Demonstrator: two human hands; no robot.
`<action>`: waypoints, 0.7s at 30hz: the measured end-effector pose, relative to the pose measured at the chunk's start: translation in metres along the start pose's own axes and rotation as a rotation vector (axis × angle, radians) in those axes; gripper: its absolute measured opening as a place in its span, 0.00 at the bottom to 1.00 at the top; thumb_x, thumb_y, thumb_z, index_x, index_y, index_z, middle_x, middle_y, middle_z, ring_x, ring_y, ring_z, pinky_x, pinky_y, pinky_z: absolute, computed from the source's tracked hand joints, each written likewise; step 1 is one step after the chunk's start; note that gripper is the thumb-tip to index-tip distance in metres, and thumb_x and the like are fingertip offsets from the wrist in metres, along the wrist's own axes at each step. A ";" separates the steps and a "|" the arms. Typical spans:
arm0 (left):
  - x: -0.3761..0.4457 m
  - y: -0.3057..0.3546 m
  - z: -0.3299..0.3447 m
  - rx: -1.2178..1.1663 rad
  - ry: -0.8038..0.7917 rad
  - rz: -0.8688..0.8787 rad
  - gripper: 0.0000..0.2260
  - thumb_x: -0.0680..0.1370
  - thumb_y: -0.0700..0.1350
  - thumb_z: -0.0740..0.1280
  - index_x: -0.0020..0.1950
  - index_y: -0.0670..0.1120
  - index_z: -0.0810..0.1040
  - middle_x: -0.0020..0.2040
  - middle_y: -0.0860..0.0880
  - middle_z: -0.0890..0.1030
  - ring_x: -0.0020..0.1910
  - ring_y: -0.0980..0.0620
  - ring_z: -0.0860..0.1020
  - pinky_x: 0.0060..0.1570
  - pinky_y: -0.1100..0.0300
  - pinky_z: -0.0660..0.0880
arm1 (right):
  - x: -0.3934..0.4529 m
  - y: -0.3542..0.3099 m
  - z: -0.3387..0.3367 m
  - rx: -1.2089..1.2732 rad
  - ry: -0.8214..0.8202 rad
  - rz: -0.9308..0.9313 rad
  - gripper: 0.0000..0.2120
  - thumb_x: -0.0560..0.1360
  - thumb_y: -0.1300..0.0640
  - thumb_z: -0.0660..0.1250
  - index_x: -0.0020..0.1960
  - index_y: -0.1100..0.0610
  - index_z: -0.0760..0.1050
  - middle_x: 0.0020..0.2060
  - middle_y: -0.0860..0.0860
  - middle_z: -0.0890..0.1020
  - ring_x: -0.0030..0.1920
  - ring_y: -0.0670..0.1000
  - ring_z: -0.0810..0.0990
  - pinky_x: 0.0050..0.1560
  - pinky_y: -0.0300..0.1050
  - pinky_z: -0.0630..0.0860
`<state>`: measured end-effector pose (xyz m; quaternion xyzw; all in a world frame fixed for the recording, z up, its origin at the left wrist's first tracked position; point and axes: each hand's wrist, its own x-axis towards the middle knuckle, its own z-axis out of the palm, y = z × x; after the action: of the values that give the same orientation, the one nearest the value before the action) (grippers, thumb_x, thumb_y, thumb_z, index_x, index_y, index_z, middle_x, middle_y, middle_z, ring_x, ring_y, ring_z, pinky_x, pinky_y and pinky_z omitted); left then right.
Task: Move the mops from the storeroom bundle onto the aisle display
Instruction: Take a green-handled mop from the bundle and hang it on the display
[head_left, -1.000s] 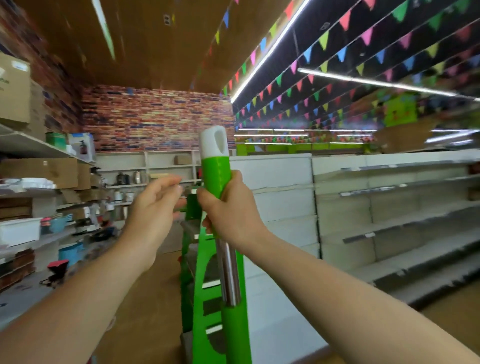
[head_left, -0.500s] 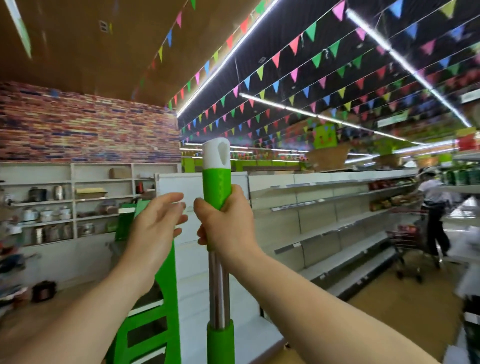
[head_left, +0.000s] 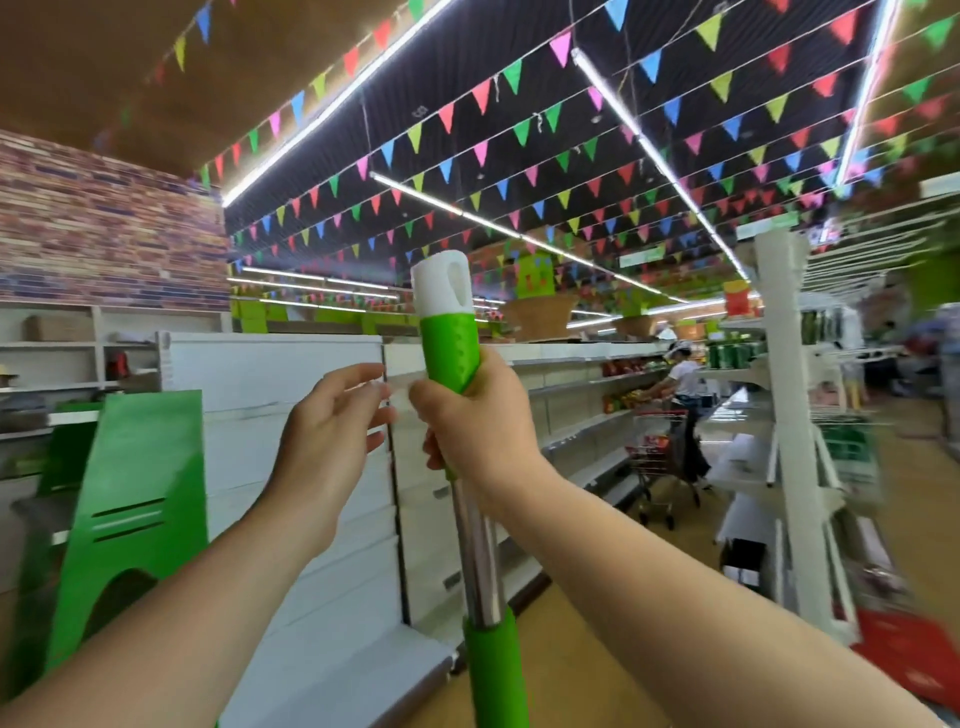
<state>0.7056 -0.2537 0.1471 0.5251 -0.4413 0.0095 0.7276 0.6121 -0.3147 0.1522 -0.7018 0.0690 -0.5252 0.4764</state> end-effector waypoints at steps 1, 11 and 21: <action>-0.004 0.002 0.007 -0.020 -0.027 0.004 0.09 0.80 0.42 0.58 0.48 0.54 0.75 0.52 0.46 0.80 0.51 0.49 0.78 0.53 0.55 0.74 | -0.003 -0.001 -0.008 -0.037 0.026 -0.006 0.08 0.72 0.61 0.65 0.48 0.57 0.67 0.31 0.52 0.72 0.26 0.50 0.72 0.29 0.46 0.73; -0.039 0.017 0.090 -0.245 -0.329 0.019 0.09 0.80 0.43 0.57 0.48 0.54 0.75 0.48 0.52 0.80 0.47 0.57 0.78 0.46 0.64 0.75 | -0.038 -0.012 -0.093 -0.327 0.292 -0.038 0.09 0.71 0.61 0.66 0.39 0.53 0.66 0.29 0.52 0.73 0.26 0.50 0.72 0.29 0.45 0.73; -0.066 0.019 0.191 -0.401 -0.471 -0.086 0.07 0.80 0.43 0.58 0.52 0.51 0.75 0.51 0.49 0.80 0.50 0.53 0.79 0.53 0.60 0.74 | -0.057 -0.020 -0.191 -0.513 0.477 -0.016 0.07 0.70 0.59 0.66 0.42 0.52 0.68 0.33 0.56 0.76 0.32 0.55 0.75 0.34 0.49 0.74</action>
<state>0.5358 -0.3631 0.1295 0.3771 -0.5682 -0.2303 0.6941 0.4253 -0.3834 0.1278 -0.6565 0.3026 -0.6437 0.2510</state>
